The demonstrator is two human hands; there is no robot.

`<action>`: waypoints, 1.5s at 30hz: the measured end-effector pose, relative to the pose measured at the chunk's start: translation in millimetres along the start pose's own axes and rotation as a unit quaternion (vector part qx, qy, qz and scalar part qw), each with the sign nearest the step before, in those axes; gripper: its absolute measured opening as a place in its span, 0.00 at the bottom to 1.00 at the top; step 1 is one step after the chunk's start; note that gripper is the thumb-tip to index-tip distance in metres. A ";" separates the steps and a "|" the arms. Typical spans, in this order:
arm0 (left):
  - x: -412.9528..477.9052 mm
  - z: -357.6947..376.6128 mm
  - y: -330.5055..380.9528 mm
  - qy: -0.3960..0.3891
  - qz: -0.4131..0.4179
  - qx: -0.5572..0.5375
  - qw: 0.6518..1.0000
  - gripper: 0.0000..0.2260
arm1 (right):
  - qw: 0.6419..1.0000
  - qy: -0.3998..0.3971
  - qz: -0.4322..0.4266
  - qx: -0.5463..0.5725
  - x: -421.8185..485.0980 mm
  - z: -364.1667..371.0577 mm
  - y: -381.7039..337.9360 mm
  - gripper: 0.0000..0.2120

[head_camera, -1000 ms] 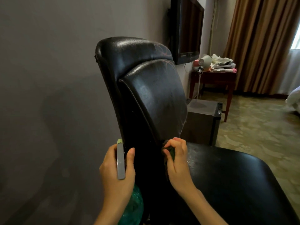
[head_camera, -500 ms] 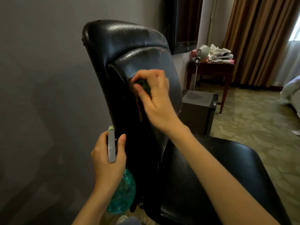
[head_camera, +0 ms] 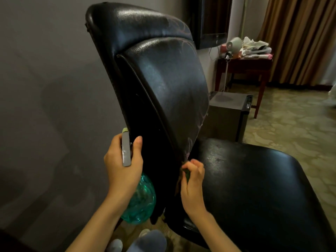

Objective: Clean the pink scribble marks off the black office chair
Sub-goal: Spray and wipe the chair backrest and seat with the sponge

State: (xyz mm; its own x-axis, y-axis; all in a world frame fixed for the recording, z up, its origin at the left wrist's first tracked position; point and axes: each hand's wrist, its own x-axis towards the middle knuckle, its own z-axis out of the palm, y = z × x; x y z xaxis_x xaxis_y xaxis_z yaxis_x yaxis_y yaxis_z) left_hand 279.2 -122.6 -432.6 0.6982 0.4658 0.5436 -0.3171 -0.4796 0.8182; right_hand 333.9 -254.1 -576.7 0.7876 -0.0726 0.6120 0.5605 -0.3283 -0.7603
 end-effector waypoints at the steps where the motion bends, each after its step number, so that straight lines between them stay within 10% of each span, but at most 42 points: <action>1: 0.3 0.5 -0.2 0.002 0.001 -0.001 1.000 0.03 | 0.999 -0.008 0.030 -0.013 -9.9 3.4 9.6 0.10; 6: -0.7 1.2 -2.6 0.003 0.004 0.002 1.000 0.02 | 0.967 -0.156 0.185 -0.075 -64.8 19.9 40.8 0.16; 14: -7.7 -3.9 -15.0 -0.013 0.026 0.001 1.000 0.04 | 0.994 0.096 0.046 0.025 -28.8 -11.6 -26.7 0.07; 22: -35.3 1.0 -43.3 -0.038 0.013 0.040 0.998 0.04 | 0.996 0.079 -0.025 0.022 9.4 3.1 -33.5 0.07; 45: -41.2 11.1 -47.1 -0.009 -0.009 0.044 0.999 0.04 | 0.977 0.130 0.170 0.023 -84.6 82.3 9.9 0.12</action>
State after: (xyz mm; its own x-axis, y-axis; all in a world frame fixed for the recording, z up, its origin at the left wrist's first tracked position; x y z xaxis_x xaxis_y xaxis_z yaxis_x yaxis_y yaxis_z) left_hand 272.5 -127.5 -495.6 0.7147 0.4627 0.5245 -0.2468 -0.5349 0.8081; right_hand 293.8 -173.7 -653.9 0.8419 -0.4089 0.3522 0.2934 -0.2008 -0.9347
